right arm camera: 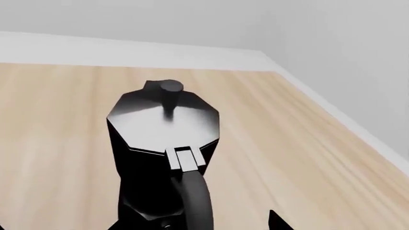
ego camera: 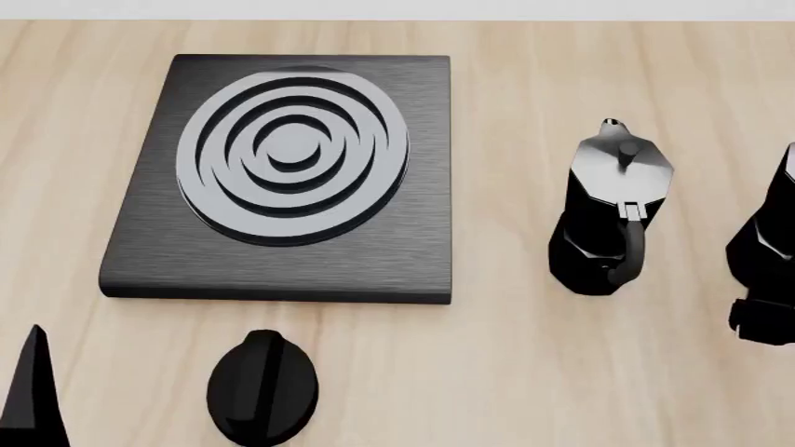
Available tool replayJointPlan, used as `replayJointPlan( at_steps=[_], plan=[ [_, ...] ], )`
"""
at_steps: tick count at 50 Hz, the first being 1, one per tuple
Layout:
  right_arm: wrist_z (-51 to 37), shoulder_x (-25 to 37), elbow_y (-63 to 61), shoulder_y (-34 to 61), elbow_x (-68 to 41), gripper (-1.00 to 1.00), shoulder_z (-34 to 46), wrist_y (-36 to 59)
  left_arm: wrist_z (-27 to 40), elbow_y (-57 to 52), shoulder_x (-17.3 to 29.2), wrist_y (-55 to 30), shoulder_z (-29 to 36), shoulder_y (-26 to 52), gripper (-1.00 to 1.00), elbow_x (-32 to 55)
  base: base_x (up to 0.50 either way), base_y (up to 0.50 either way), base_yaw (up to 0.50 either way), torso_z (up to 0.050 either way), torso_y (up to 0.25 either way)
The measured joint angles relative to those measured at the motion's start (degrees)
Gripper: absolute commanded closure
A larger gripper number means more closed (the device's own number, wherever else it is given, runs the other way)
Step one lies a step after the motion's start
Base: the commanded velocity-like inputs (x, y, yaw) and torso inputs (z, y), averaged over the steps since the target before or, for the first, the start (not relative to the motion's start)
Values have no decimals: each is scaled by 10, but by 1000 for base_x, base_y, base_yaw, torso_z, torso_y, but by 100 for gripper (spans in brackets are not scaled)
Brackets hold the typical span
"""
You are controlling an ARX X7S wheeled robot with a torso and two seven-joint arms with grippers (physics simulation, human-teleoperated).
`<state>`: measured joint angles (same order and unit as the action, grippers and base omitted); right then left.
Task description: Put the right moka pot on the stove.
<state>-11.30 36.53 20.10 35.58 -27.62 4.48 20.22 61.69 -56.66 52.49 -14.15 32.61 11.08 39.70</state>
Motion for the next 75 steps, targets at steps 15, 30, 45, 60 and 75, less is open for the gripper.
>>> replayJointPlan(
  at_steps=[15, 30, 45, 60, 75],
  plan=[
    [4, -4, 20, 13, -5, 100, 4, -9, 1, 1, 1, 1, 3, 2, -100, 0, 0, 0, 0, 0, 0],
    [-4, 5, -25, -4, -28, 100, -1, 8, 3, 1, 2, 3, 6, 3, -100, 0, 0, 0, -1, 0, 0],
    [-47, 35, -154, -66, -59, 100, -36, 52, 5, 1, 4, 8, 7, 2, -100, -2, 0, 0, 0, 0, 0],
    [-85, 58, -266, -128, -93, 100, -77, 81, 7, 2, 6, 11, 9, 3, -100, -2, 0, 0, 0, 0, 1],
    [-129, 73, -392, -222, -117, 100, -131, 97, 8, 4, 7, 12, 11, 5, -100, 0, 0, 0, 0, 0, 1]
  ],
)
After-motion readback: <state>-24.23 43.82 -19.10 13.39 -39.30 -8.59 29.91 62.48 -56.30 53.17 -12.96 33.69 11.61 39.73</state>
